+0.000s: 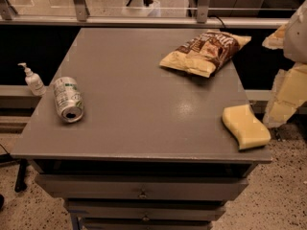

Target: Pick sponge

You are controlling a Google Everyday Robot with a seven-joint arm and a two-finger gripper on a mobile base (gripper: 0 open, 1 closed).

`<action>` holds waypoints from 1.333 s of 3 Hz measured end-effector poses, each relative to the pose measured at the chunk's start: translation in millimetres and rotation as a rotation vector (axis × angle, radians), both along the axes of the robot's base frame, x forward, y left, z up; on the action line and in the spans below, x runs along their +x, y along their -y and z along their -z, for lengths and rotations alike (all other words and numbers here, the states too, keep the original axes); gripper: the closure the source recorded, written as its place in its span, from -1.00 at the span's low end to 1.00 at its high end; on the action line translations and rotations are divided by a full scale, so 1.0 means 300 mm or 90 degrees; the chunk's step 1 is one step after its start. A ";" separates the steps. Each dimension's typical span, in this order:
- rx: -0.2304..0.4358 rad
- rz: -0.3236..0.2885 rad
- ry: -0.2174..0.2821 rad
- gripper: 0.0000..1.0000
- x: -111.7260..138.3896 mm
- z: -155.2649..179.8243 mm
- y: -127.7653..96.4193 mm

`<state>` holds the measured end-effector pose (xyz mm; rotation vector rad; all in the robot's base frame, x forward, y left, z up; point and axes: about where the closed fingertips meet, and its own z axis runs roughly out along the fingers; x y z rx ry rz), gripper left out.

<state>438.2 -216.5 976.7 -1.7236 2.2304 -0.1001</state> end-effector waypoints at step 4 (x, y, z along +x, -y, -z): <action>0.244 0.086 -0.007 -1.00 0.007 0.149 0.055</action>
Offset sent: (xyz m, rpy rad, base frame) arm 0.0032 -0.0149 -0.0380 0.3816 0.0206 -0.1256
